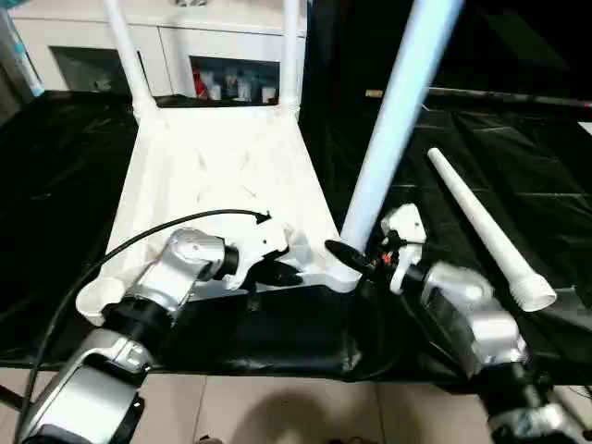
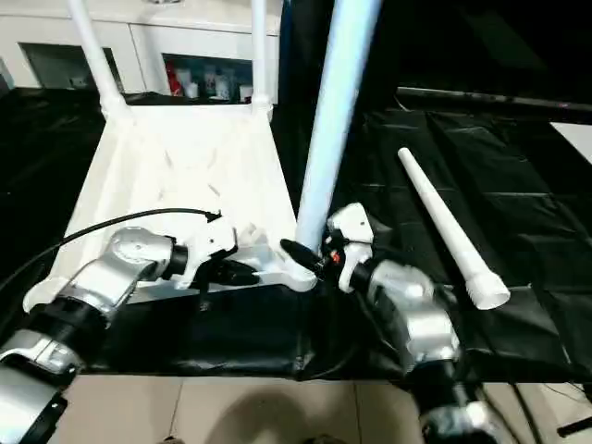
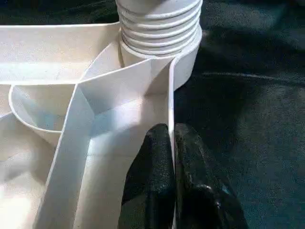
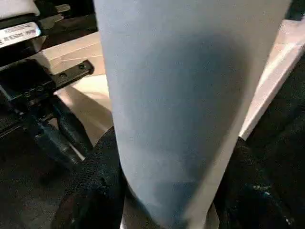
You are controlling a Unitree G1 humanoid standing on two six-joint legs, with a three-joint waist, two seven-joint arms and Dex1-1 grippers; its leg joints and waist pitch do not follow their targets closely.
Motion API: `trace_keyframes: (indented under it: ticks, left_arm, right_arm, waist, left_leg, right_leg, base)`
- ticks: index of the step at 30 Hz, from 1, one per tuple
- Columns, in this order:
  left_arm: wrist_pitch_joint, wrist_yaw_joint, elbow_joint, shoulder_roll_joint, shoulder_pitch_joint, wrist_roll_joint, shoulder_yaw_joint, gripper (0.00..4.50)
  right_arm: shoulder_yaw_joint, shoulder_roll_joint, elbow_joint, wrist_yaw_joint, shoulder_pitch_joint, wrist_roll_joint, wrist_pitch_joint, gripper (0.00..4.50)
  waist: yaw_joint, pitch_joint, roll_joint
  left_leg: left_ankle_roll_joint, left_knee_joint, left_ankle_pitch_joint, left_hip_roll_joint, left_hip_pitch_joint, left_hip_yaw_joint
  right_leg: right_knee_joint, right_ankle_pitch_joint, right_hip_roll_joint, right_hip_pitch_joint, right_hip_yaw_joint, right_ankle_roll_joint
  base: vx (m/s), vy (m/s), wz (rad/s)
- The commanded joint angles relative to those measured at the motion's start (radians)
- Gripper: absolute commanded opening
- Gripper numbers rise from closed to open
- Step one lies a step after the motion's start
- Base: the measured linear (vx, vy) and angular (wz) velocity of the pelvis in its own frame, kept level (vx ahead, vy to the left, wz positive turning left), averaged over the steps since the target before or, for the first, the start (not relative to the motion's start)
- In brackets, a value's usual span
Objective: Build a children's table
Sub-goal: Insert table leg to table base, then rotate leg to tighten
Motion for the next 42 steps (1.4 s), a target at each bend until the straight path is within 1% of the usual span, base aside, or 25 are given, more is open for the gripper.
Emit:
trace_keyframes:
  ticks: [1,5,7,9,11,12,14,15,16,17,19,20,22,24,25,26,29,30,31,32,34,38,39,40,42]
  left_arm:
    - [-0.033,-0.001,-0.034,-0.006,0.002,-0.029,0.033,0.0]
    - [-0.043,-0.061,-0.068,0.004,0.017,-0.049,0.027,0.0]
    - [-0.045,-0.076,-0.079,0.006,0.021,-0.055,0.026,0.0]
    - [-0.066,-0.107,-0.093,0.013,0.03,-0.061,0.02,0.0]
    - [-0.085,-0.128,-0.102,0.02,0.037,-0.061,0.011,0.0]
    - [-0.094,-0.139,-0.107,0.024,0.041,-0.059,0.006,0.0]
    - [-0.102,-0.15,-0.11,0.031,0.046,-0.052,-0.001,0.0]
    - [-0.102,-0.15,-0.11,0.031,0.046,-0.051,-0.001,0.0]
    - [-0.102,-0.142,-0.108,0.034,0.046,-0.039,-0.004,0.0]
    - [-0.101,-0.131,-0.103,0.034,0.043,-0.029,-0.005,0.0]
    - [-0.107,-0.104,-0.081,0.028,0.032,-0.016,0.004,0.0]
    - [-0.117,-0.091,-0.065,0.025,0.024,-0.008,0.01,0.0]
    - [-0.124,-0.083,-0.054,0.024,0.018,0.0,0.012,0.0]
    - [-0.125,-0.08,-0.049,0.022,0.016,0.002,0.015,0.0]
    - [-0.126,-0.08,-0.047,0.021,0.015,0.001,0.016,0.0]
    - [-0.125,-0.079,-0.046,0.02,0.013,0.001,0.018,0.0]
    - [-0.124,-0.08,-0.045,0.02,0.012,0.0,0.018,0.0]
    - [-0.125,-0.08,-0.045,0.02,0.012,0.0,0.018,0.0]
    - [-0.125,-0.082,-0.044,0.02,0.012,-0.001,0.018,0.0]
    - [-0.127,-0.089,-0.042,0.021,0.011,-0.001,0.016,0.0]
    - [-0.132,-0.096,-0.037,0.022,0.009,0.001,0.014,0.0]
    - [-0.135,-0.108,-0.032,0.026,0.01,0.004,0.01,0.0]
    - [-0.135,-0.108,-0.035,0.027,0.013,0.005,0.009,0.0]
    - [-0.133,-0.108,-0.036,0.026,0.014,0.004,0.011,0.0]
    - [-0.124,-0.099,-0.036,0.023,0.016,0.003,0.016,0.0]
  right_arm:
    - [0.051,-0.005,0.06,0.057,0.017,0.003,0.069,1.93]
    - [0.069,-0.032,0.088,0.148,0.008,0.011,0.089,1.93]
    - [0.069,-0.036,0.09,0.166,0.009,0.015,0.094,1.93]
    - [0.081,-0.048,0.092,0.199,0.022,0.006,0.07,1.93]
    - [0.096,-0.056,0.085,0.224,0.039,-0.002,0.052,1.93]
    - [0.105,-0.06,0.081,0.234,0.046,-0.009,0.046,1.93]
    - [0.126,-0.068,0.078,0.245,0.057,-0.028,0.029,1.93]
    - [0.127,-0.068,0.078,0.245,0.058,-0.029,0.027,1.93]
    - [0.143,-0.072,0.08,0.241,0.066,-0.052,-0.002,1.93]
    - [0.149,-0.07,0.083,0.234,0.07,-0.063,-0.019,1.93]
    - [0.136,-0.054,0.094,0.205,0.075,-0.068,-0.043,1.93]
    - [0.12,-0.041,0.103,0.181,0.077,-0.067,-0.06,1.93]
    - [0.106,-0.03,0.111,0.159,0.082,-0.066,-0.079,1.93]
    - [0.097,-0.023,0.117,0.143,0.086,-0.066,-0.092,1.93]
    - [0.095,-0.022,0.119,0.138,0.087,-0.066,-0.097,1.93]
    - [0.095,-0.019,0.121,0.132,0.093,-0.064,-0.098,1.93]
    - [0.106,-0.022,0.119,0.135,0.105,-0.065,-0.102,1.93]
    - [0.108,-0.022,0.118,0.137,0.109,-0.067,-0.104,1.93]
    - [0.109,-0.022,0.118,0.138,0.11,-0.069,-0.105,1.93]
    - [0.114,-0.024,0.121,0.143,0.112,-0.074,-0.109,1.93]
    - [0.115,-0.025,0.126,0.146,0.111,-0.074,-0.106,1.93]
    - [0.123,-0.031,0.15,0.153,0.101,-0.08,-0.101,1.93]
    - [0.124,-0.031,0.152,0.151,0.102,-0.082,-0.102,1.93]
    - [0.122,-0.028,0.161,0.137,0.1,-0.087,-0.103,1.93]
    - [0.116,-0.021,0.184,0.101,0.092,-0.1,-0.108,1.93]
  waist:
    - [0.002,-0.058,-0.009]
    - [0.002,-0.058,-0.009]
    - [0.004,-0.06,-0.007]
    - [0.004,-0.062,-0.004]
    - [0.004,-0.063,-0.006]
    - [0.006,-0.064,-0.003]
    - [0.008,-0.065,-0.004]
    - [0.008,-0.065,-0.004]
    - [0.01,-0.064,0.004]
    - [0.009,-0.063,0.001]
    - [0.009,-0.063,-0.001]
    - [0.008,-0.061,0.002]
    - [0.002,-0.053,0.0]
    - [0.0,-0.053,0.001]
    - [-0.002,-0.053,0.001]
    - [-0.003,-0.056,0.002]
    - [-0.006,-0.056,0.003]
    - [-0.005,-0.056,0.014]
    - [-0.008,-0.056,0.009]
    - [-0.008,-0.058,0.007]
    - [-0.007,-0.058,0.008]
    - [-0.006,-0.059,0.007]
    - [-0.007,-0.06,-0.001]
    - [-0.004,-0.06,0.004]
    - [-0.005,-0.059,0.006]
  left_leg:
    - [0.043,-0.073,-0.285,-0.011,-0.008,0.012]
    - [0.044,-0.073,-0.293,-0.01,-0.007,0.012]
    - [0.043,-0.075,-0.291,-0.008,-0.007,0.01]
    - [0.04,-0.077,-0.282,-0.005,-0.008,0.01]
    - [0.04,-0.078,-0.28,-0.004,-0.008,0.011]
    - [0.04,-0.078,-0.279,-0.003,-0.007,0.012]
    - [0.04,-0.079,-0.273,-0.003,-0.005,0.013]
    - [0.039,-0.079,-0.271,-0.003,-0.005,0.014]
    - [0.036,-0.079,-0.274,-0.003,-0.003,0.013]
    - [0.032,-0.081,-0.287,-0.004,-0.002,0.014]
    - [0.03,-0.08,-0.299,-0.004,-0.001,0.015]
    - [0.028,-0.083,-0.321,-0.005,0.001,0.013]
    - [0.021,-0.082,-0.399,-0.009,0.012,0.009]
    - [0.018,-0.078,-0.431,-0.01,0.022,0.005]
    - [0.018,-0.079,-0.432,-0.009,0.02,0.003]
    - [0.018,-0.084,-0.423,-0.007,0.014,-0.001]
    - [0.02,-0.092,-0.42,-0.004,0.008,-0.003]
    - [0.02,-0.092,-0.432,-0.004,0.014,-0.003]
    - [0.021,-0.092,-0.435,-0.003,0.013,-0.002]
    - [0.023,-0.093,-0.429,-0.003,0.011,-0.003]
    - [0.026,-0.094,-0.42,-0.003,0.012,-0.001]
    - [0.028,-0.094,-0.402,-0.003,0.01,0.001]
    - [0.03,-0.094,-0.398,-0.002,0.009,0.002]
    - [0.029,-0.094,-0.393,-0.003,0.01,0.001]
    - [0.027,-0.095,-0.399,-0.002,0.011,0.001]
  right_leg:
    - [-0.104,-0.564,-0.032,0.052,0.023,-0.059]
    - [-0.105,-0.568,-0.034,0.051,0.024,-0.063]
    - [-0.101,-0.547,-0.033,0.053,0.024,-0.071]
    - [-0.095,-0.493,-0.033,0.055,0.026,-0.092]
    - [-0.091,-0.456,-0.033,0.057,0.028,-0.107]
    - [-0.089,-0.426,-0.032,0.057,0.029,-0.118]
    - [-0.083,-0.384,-0.032,0.061,0.03,-0.138]
    - [-0.083,-0.38,-0.032,0.061,0.031,-0.14]
    - [-0.082,-0.376,-0.032,0.06,0.032,-0.143]
    - [-0.084,-0.381,-0.03,0.061,0.031,-0.143]
    - [-0.087,-0.397,-0.031,0.059,0.032,-0.138]
    - [-0.091,-0.436,-0.031,0.059,0.03,-0.128]
    - [-0.111,-0.585,-0.032,0.049,0.022,-0.082]
    - [-0.123,-0.662,-0.035,0.041,0.018,-0.055]
    - [-0.124,-0.668,-0.036,0.043,0.017,-0.051]
    - [-0.124,-0.656,-0.037,0.05,0.015,-0.049]
    - [-0.119,-0.595,-0.034,0.054,0.015,-0.068]
    - [-0.119,-0.584,-0.035,0.052,0.017,-0.077]
    - [-0.121,-0.575,-0.034,0.052,0.017,-0.081]
    - [-0.117,-0.559,-0.035,0.057,0.017,-0.088]
    - [-0.116,-0.535,-0.034,0.056,0.02,-0.102]
    - [-0.113,-0.519,-0.035,0.059,0.022,-0.108]
    - [-0.113,-0.518,-0.035,0.06,0.022,-0.11]
    - [-0.111,-0.518,-0.036,0.059,0.023,-0.111]
    - [-0.112,-0.519,-0.036,0.058,0.023,-0.112]
  base:
    - [0.0,0.0,0.0]
    - [0.0,0.0,0.0]
    - [0.0,0.0,0.0]
    - [0.0,0.0,0.0]
    - [0.0,0.0,0.0]
    - [0.0,0.0,0.0]
    - [0.0,0.0,0.0]
    - [0.0,0.0,0.0]
    - [0.0,0.0,0.0]
    - [0.0,0.0,0.0]
    - [0.0,0.0,0.0]
    - [0.0,0.0,0.0]
    - [0.0,0.0,0.0]
    - [0.0,0.0,0.0]
    - [0.0,0.0,0.0]
    - [0.0,0.0,0.0]
    - [0.0,0.0,0.0]
    - [0.0,0.0,0.0]
    - [0.0,0.0,0.0]
    - [0.0,0.0,0.0]
    - [0.0,0.0,0.0]
    - [0.0,0.0,0.0]
    - [0.0,0.0,0.0]
    - [0.0,0.0,0.0]
    - [0.0,0.0,0.0]
